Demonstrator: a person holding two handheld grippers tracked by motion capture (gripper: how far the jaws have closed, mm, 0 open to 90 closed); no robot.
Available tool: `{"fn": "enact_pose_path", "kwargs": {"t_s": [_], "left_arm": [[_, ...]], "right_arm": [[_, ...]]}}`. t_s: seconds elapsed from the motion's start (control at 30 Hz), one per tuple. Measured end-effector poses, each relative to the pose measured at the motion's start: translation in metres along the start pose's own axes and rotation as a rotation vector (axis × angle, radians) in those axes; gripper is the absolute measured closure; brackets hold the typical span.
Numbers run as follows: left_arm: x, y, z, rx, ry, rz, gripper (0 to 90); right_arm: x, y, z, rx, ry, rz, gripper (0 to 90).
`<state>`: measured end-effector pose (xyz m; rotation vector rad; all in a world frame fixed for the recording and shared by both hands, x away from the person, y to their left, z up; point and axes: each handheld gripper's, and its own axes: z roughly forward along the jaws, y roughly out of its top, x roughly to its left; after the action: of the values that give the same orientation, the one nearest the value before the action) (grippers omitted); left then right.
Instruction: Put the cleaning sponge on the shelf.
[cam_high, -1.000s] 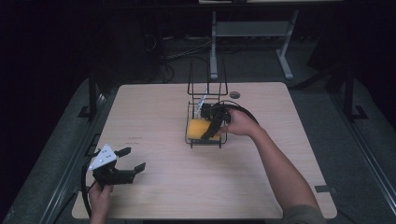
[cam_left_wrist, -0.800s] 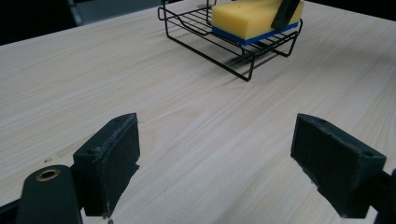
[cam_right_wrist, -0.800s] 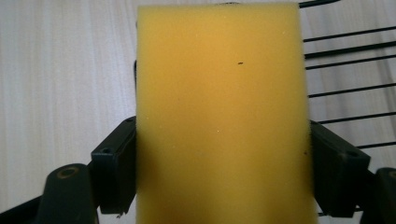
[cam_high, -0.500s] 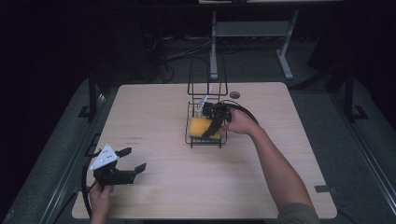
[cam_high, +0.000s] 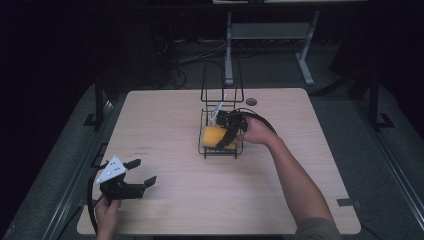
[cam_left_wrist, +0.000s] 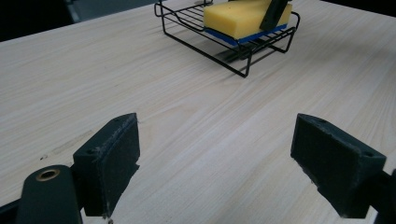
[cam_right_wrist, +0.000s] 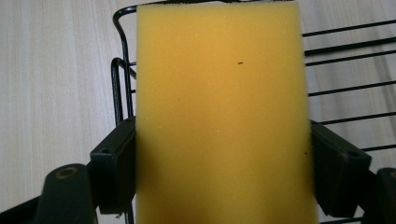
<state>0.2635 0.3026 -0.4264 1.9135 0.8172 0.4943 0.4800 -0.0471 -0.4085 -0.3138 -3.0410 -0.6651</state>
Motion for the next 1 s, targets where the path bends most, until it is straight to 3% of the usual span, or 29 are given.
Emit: {"fn": "enact_pose_path", "kwargs": {"t_s": [0.2, 0.37, 1.0], "left_arm": [[0.0, -0.001, -0.002, -0.004, 0.004, -0.005, 15.0], [-0.001, 0.0, -0.001, 0.001, 0.002, 0.002, 15.0], [0.0, -0.001, -0.003, -0.006, -0.002, -0.007, 15.0]], "right_arm": [[0.0, 0.001, 0.001, -0.01, 0.007, -0.003, 21.1], [-0.001, 0.001, 0.0, -0.025, 0.022, 0.023, 16.3], [0.007, -0.002, -0.02, -0.083, -0.004, 0.013, 15.1]]}}
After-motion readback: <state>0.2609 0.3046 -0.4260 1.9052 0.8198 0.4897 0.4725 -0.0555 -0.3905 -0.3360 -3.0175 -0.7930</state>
